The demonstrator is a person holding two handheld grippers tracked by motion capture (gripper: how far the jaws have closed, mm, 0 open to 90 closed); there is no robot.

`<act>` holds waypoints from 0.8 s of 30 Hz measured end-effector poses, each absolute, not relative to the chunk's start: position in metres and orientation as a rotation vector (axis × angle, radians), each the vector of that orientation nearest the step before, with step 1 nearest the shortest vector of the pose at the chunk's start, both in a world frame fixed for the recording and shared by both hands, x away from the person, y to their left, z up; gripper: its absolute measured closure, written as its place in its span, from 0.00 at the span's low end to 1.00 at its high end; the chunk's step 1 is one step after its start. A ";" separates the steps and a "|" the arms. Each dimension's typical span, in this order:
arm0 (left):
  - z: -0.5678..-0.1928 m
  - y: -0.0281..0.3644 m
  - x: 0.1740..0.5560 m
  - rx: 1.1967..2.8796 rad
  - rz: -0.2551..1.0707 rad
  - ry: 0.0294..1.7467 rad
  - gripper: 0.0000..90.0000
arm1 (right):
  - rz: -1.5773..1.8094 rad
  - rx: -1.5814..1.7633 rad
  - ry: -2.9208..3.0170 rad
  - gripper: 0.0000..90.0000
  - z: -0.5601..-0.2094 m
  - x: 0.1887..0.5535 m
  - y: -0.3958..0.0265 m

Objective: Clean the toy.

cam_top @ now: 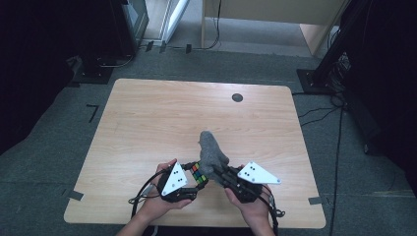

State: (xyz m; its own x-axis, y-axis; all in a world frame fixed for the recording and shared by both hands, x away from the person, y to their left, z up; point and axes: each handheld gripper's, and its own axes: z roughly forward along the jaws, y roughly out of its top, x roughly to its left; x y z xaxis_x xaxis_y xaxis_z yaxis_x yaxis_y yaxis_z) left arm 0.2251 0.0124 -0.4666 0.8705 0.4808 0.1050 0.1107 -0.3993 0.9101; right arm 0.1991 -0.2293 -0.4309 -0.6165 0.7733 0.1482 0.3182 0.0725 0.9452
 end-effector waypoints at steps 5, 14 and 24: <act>-0.467 0.012 0.226 1.955 0.413 0.429 0.38 | 1.525 1.160 1.937 0.89 -0.434 0.206 -0.245; -0.466 0.011 0.224 1.962 0.426 0.429 0.38 | 1.647 0.944 2.028 0.90 -0.424 0.191 -0.220; -0.466 0.016 0.229 1.948 0.398 0.449 0.38 | 1.669 1.078 1.960 0.90 -0.425 0.200 -0.243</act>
